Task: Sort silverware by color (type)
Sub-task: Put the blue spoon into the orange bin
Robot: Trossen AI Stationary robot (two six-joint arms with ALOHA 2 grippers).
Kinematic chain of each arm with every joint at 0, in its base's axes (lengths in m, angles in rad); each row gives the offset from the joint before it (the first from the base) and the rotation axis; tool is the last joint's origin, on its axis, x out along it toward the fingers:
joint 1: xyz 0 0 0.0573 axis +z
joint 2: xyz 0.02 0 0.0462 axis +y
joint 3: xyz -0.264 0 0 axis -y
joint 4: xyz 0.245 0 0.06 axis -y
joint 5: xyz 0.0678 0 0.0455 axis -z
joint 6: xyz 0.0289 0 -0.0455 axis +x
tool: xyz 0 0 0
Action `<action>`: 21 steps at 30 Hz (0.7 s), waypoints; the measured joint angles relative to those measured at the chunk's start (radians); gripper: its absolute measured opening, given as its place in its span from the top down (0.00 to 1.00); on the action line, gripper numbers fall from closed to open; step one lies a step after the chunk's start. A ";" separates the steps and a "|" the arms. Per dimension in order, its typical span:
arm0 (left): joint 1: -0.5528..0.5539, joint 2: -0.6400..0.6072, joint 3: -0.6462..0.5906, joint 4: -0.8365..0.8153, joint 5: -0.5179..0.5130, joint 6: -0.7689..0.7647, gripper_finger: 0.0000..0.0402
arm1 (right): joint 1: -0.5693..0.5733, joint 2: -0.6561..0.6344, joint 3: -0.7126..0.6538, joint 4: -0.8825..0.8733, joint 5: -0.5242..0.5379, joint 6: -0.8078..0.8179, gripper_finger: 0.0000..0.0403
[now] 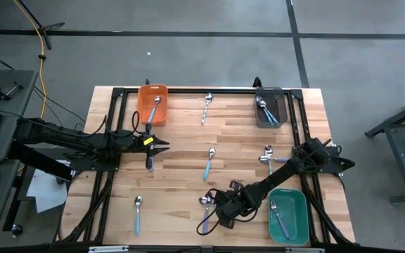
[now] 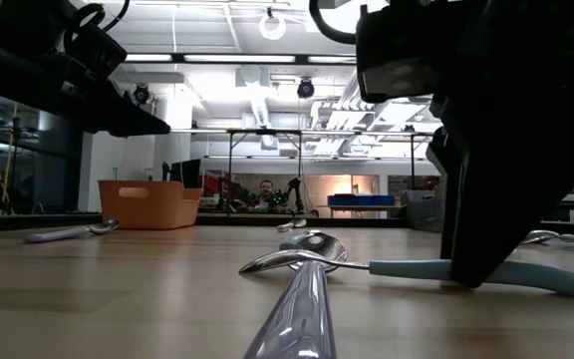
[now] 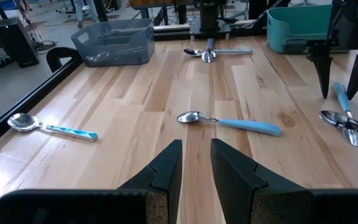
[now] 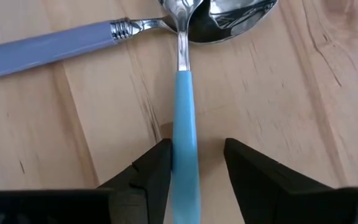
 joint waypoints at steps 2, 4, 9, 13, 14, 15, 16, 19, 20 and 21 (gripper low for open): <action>0.000 0.000 0.000 -0.005 0.000 0.000 0.81 | -0.005 0.000 0.000 -0.002 -0.004 -0.002 0.65; 0.000 0.000 0.000 -0.004 0.000 0.000 0.81 | -0.010 -0.001 0.000 -0.003 -0.007 -0.013 0.68; 0.000 0.000 0.000 -0.004 0.000 0.000 0.81 | -0.010 -0.001 0.000 -0.013 -0.010 -0.033 0.80; 0.000 0.000 0.000 -0.003 0.000 0.000 0.81 | -0.012 -0.003 0.000 -0.012 -0.024 -0.043 0.89; 0.000 0.000 0.000 -0.003 0.000 0.000 0.81 | -0.014 -0.003 0.000 -0.010 -0.024 -0.043 0.91; 0.000 0.000 0.000 -0.003 0.000 0.000 0.81 | -0.016 -0.003 0.000 -0.009 -0.024 -0.043 0.92; 0.000 0.000 0.000 -0.003 0.000 0.000 0.81 | -0.018 -0.003 0.000 -0.008 -0.031 -0.044 0.93; 0.000 0.000 0.000 -0.003 0.000 0.000 0.81 | -0.026 -0.003 0.000 -0.001 -0.056 -0.075 0.93; 0.000 0.000 0.000 -0.003 0.000 0.000 0.81 | -0.029 -0.003 0.000 0.001 -0.061 -0.086 0.92; 0.000 0.000 0.000 -0.003 0.000 0.000 0.81 | -0.032 -0.003 0.000 0.002 -0.063 -0.087 0.92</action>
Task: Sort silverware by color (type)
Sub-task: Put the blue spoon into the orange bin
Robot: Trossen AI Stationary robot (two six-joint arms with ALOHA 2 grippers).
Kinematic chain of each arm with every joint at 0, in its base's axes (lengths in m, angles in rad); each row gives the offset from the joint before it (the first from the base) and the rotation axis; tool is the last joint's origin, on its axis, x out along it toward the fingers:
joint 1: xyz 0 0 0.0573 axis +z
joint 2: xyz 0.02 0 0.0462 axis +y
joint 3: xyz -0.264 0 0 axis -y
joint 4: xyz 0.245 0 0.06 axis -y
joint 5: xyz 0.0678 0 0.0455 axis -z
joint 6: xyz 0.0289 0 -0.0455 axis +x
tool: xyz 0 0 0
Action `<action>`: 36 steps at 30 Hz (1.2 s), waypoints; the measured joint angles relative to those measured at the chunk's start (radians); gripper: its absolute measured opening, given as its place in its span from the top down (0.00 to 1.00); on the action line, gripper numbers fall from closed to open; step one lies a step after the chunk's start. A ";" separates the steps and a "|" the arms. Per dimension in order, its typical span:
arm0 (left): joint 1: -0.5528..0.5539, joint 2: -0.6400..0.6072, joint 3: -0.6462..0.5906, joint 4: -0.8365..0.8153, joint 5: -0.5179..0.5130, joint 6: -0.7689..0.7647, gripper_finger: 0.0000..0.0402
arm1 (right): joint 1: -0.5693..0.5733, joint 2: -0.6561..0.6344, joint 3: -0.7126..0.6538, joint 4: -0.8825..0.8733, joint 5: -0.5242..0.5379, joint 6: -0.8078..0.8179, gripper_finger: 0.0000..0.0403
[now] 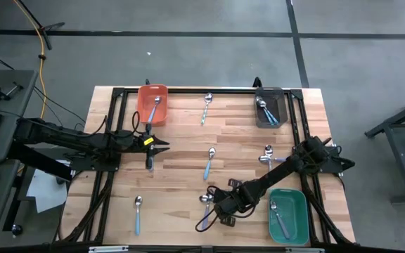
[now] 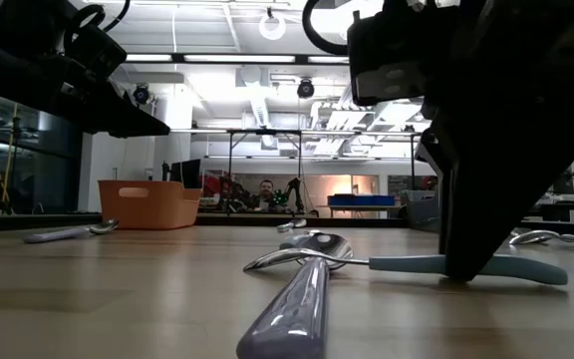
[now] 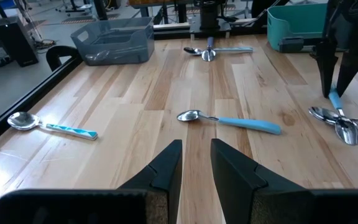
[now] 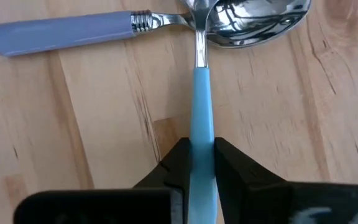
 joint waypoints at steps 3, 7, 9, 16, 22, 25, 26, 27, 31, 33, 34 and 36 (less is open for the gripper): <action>0.000 0.000 0.000 0.000 0.000 0.000 0.81 | -0.008 -0.002 -0.001 0.002 -0.007 0.000 0.91; 0.000 0.000 0.000 0.000 0.000 0.000 0.81 | -0.010 -0.016 -0.004 0.003 -0.002 -0.006 0.91; 0.000 0.000 0.000 0.000 0.000 0.000 0.81 | -0.010 -0.030 -0.004 0.005 0.012 -0.024 0.91; 0.000 0.000 0.000 0.000 0.000 0.000 0.81 | -0.001 -0.102 -0.003 -0.016 0.107 -0.070 0.90; 0.000 0.000 0.000 -0.002 0.000 -0.005 0.81 | -0.006 -0.127 -0.003 -0.017 0.243 -0.188 0.94; 0.000 0.000 0.000 -0.017 0.004 -0.030 0.81 | -0.037 -0.127 -0.003 0.004 0.288 -0.265 0.95; 0.000 0.000 0.000 -0.024 0.010 -0.035 0.81 | -0.050 -0.127 -0.003 0.013 0.295 -0.291 0.95; 0.000 0.000 0.000 -0.030 0.018 -0.036 0.81 | -0.064 -0.126 -0.003 0.020 0.307 -0.321 0.95; 0.000 0.000 0.000 -0.031 0.036 -0.036 0.81 | -0.131 -0.126 -0.005 0.065 0.321 -0.440 0.95; 0.000 0.000 0.000 -0.029 0.035 -0.036 0.81 | -0.170 -0.126 -0.028 0.145 0.313 -0.506 0.95; 0.000 0.000 0.000 -0.030 0.030 -0.036 0.81 | -0.190 -0.126 -0.046 0.188 0.299 -0.539 0.95; 0.000 0.000 0.000 -0.030 0.027 -0.037 0.81 | -0.230 -0.126 -0.090 0.287 0.258 -0.590 0.96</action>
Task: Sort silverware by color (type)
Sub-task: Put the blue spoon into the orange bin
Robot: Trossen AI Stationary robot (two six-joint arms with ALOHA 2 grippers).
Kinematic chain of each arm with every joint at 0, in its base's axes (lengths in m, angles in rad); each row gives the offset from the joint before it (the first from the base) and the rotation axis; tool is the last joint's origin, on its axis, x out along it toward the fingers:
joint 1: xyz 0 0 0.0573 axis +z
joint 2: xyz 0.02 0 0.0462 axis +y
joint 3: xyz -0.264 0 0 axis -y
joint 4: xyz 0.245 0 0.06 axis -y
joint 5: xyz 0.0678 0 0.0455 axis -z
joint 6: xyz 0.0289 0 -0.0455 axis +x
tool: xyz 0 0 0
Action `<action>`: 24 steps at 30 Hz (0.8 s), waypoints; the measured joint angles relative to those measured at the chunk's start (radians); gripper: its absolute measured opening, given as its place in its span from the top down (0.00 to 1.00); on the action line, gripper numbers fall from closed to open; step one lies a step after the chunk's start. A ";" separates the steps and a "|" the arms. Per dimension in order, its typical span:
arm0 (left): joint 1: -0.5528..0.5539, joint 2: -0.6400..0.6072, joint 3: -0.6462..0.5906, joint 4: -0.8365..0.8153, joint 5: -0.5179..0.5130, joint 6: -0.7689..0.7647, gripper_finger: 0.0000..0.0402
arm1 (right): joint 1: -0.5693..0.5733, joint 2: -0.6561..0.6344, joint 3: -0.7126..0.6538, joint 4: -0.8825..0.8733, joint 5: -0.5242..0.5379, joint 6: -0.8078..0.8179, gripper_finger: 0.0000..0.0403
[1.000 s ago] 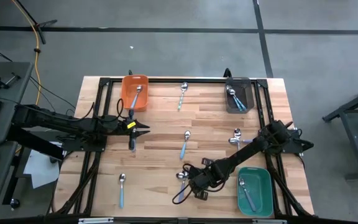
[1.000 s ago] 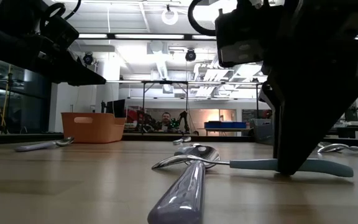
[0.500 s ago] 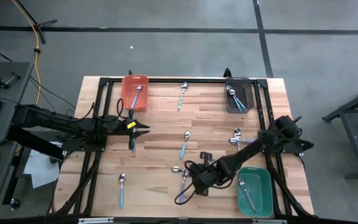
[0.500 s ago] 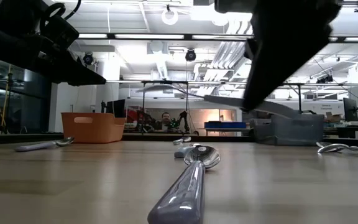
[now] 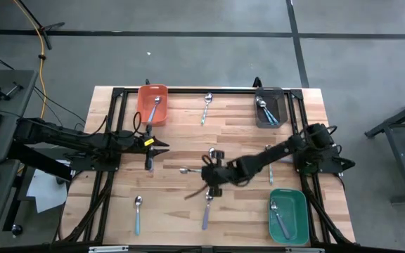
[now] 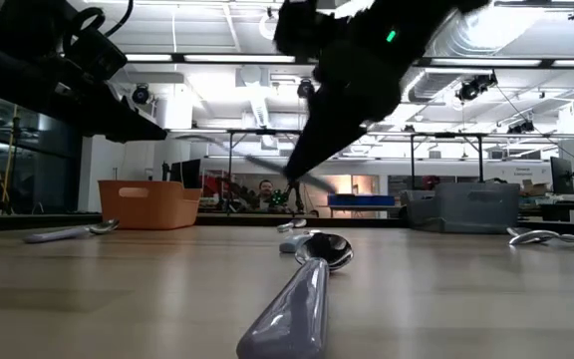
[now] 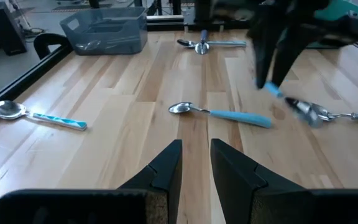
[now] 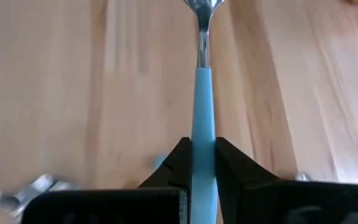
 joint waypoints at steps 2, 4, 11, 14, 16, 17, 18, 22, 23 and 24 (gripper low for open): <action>0.000 0.000 0.000 0.000 0.000 0.000 0.80 | -0.039 0.000 -0.054 0.117 -0.032 -0.035 0.96; 0.000 0.000 0.000 0.001 -0.001 0.000 0.80 | -0.072 0.001 -0.112 0.235 -0.052 -0.063 0.96; 0.000 0.000 0.000 0.008 -0.021 0.000 0.74 | -0.139 -0.009 -0.256 0.656 -0.107 -0.155 0.96; 0.000 0.000 0.000 0.018 -0.030 0.001 0.71 | -0.142 -0.034 -0.298 0.809 -0.120 -0.198 0.96; 0.000 0.000 0.000 0.040 -0.025 0.001 0.69 | -0.152 -0.044 -0.319 0.852 -0.137 -0.203 0.96; 0.000 0.000 0.000 0.058 -0.018 0.000 0.68 | -0.157 -0.047 -0.332 0.872 -0.144 -0.204 0.96; 0.000 0.000 0.000 0.078 -0.007 0.000 0.67 | -0.163 -0.048 -0.342 0.905 -0.143 -0.204 0.96; 0.000 0.000 0.000 0.158 0.035 -0.017 0.60 | -0.183 -0.050 -0.357 1.022 -0.152 -0.228 0.96; 0.000 0.000 0.000 0.172 0.038 -0.024 0.59 | -0.186 -0.050 -0.358 1.029 -0.156 -0.234 0.96; 0.000 0.000 0.000 0.188 0.041 -0.032 0.57 | -0.189 -0.050 -0.359 1.039 -0.159 -0.241 0.96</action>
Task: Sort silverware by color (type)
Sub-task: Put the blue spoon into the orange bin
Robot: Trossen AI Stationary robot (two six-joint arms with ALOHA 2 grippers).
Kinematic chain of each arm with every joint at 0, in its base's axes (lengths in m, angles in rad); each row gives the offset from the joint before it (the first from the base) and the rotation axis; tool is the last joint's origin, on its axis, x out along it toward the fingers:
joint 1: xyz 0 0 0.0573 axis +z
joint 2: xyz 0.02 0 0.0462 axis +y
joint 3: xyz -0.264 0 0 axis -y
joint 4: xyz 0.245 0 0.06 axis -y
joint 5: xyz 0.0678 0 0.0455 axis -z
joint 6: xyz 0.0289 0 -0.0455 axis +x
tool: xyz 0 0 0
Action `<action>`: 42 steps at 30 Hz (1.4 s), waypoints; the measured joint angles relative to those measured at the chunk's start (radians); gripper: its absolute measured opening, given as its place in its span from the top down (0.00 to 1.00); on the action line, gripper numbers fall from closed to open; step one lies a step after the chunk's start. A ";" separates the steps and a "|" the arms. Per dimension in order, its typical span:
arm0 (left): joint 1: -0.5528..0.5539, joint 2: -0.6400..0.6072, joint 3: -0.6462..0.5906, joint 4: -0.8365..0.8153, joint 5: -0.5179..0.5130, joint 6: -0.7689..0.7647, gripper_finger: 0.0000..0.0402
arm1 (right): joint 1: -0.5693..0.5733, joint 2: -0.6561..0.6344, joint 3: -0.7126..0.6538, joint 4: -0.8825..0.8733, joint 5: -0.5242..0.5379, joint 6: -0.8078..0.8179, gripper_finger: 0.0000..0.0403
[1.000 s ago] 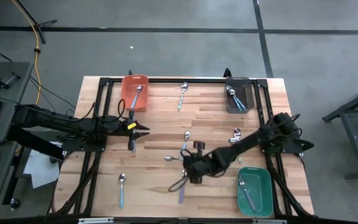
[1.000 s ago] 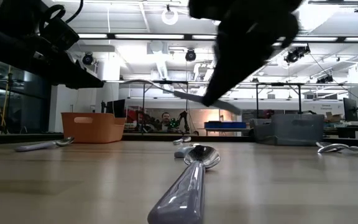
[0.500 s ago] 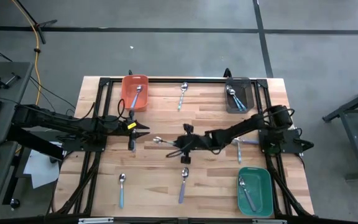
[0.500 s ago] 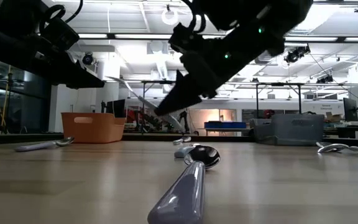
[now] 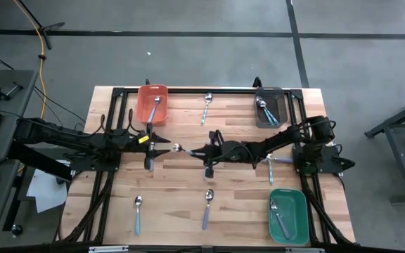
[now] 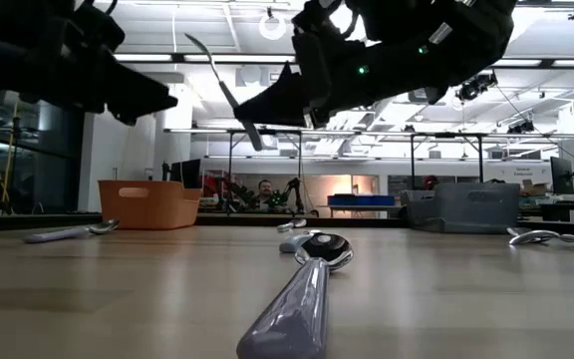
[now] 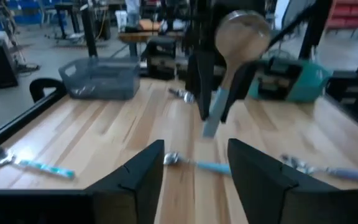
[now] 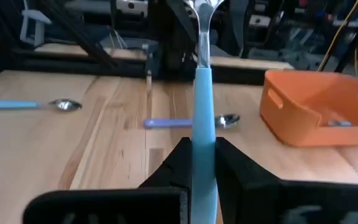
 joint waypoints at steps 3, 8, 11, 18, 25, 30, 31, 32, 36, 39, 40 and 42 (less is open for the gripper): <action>0.000 0.000 0.000 0.043 0.018 -0.003 0.53 | -0.013 0.000 0.000 0.064 -0.003 -0.025 0.96; -0.018 0.018 0.000 0.132 0.023 -0.010 0.49 | -0.042 0.000 0.000 0.153 0.000 -0.042 0.96; -0.029 0.045 0.000 0.206 -0.008 -0.011 0.48 | -0.056 0.000 0.000 0.175 -0.013 -0.050 0.96; -0.033 0.120 0.012 0.338 -0.035 0.006 0.47 | -0.073 0.000 0.000 0.195 -0.011 -0.057 0.96; -0.032 0.221 0.098 0.346 -0.057 0.011 0.47 | -0.072 0.000 0.000 0.210 -0.014 -0.060 0.96; -0.032 0.315 0.179 0.346 -0.058 0.066 0.47 | -0.070 0.001 0.000 0.212 -0.014 -0.060 0.96; -0.032 0.333 0.192 0.347 -0.058 0.068 0.47 | -0.069 0.001 0.000 0.215 -0.014 -0.061 0.96; -0.032 0.349 0.204 0.346 -0.058 0.069 0.47 | -0.069 0.001 0.000 0.219 -0.014 -0.064 0.96; -0.032 0.400 0.243 0.346 -0.060 0.077 0.48 | -0.069 0.001 0.000 0.219 -0.019 -0.064 0.96; -0.032 0.420 0.259 0.346 -0.060 0.081 0.51 | -0.069 0.001 0.000 0.219 -0.022 -0.064 0.96; -0.032 0.421 0.261 0.345 -0.061 0.085 0.54 | -0.069 0.001 0.000 0.219 -0.022 -0.063 0.96; -0.032 0.420 0.264 0.350 -0.060 0.088 0.59 | -0.069 0.001 0.000 0.219 -0.026 -0.060 0.96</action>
